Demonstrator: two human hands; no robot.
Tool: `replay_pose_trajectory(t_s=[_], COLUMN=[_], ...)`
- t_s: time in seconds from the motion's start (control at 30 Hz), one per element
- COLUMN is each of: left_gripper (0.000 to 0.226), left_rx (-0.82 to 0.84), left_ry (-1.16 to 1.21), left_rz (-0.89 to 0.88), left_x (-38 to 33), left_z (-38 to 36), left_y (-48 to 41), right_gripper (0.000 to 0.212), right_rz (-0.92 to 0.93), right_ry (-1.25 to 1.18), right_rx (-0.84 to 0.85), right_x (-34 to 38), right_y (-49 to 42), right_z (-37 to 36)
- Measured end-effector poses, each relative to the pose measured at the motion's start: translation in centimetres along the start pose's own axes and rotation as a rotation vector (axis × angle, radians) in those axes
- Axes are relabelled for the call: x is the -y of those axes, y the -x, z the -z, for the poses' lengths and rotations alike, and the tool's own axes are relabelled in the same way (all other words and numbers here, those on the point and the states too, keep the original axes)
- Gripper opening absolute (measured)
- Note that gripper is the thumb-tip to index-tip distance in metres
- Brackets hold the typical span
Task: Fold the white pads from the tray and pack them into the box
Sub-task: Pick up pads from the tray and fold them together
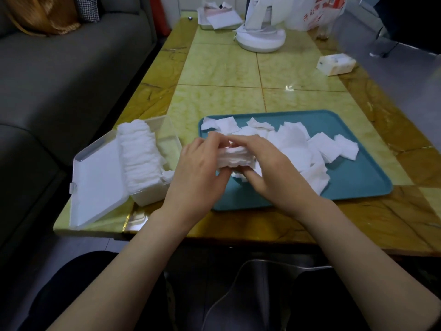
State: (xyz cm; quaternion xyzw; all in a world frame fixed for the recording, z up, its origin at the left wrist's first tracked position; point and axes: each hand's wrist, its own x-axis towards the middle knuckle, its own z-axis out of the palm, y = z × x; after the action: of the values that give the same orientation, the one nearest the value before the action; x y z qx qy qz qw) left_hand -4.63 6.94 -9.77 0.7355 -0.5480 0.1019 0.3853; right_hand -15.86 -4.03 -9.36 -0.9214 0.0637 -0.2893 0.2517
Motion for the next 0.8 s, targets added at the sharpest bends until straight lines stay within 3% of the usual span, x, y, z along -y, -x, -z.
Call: replay_pose_trajectory(t_s=[0.13,0.27,0.33,0.47,0.63,0.8], left_gripper=[0.03,0.034,0.037,0.034,0.021,0.02], left_rx=[0.004,0.169,0.277,0.349,0.273,0.296], left_ry=[-0.006,-0.222,-0.331,-0.442,-0.443,-0.442], left_rz=[0.036,0.178,0.247,0.201,0.173,0.187], left_x=[1.3,3.3,4.1,4.7,5.2,5.3], left_z=[2.0,4.3,5.1,5.6,6.5,6.9], left_y=[0.2,0.5,1.1,2.2,2.8,2.9], right_gripper=[0.027,0.02,0.023,0.025,0.019,0.023], right_rz=[-0.018,-0.204,-0.318,-0.283,-0.117,0.013], right_ry=[0.055,-0.161,-0.308,-0.348,0.002,0.3], right_rx=[-0.04,-0.304,-0.312,-0.138,0.223,0.435], right_x=[0.2,1.1,2.0,3.9,4.5,5.1], right_y=[-0.4,-1.6,-2.8,-5.5,-8.1,-9.4], right_z=[-0.4,-0.3,-0.8,-3.2,-5.2,-5.1])
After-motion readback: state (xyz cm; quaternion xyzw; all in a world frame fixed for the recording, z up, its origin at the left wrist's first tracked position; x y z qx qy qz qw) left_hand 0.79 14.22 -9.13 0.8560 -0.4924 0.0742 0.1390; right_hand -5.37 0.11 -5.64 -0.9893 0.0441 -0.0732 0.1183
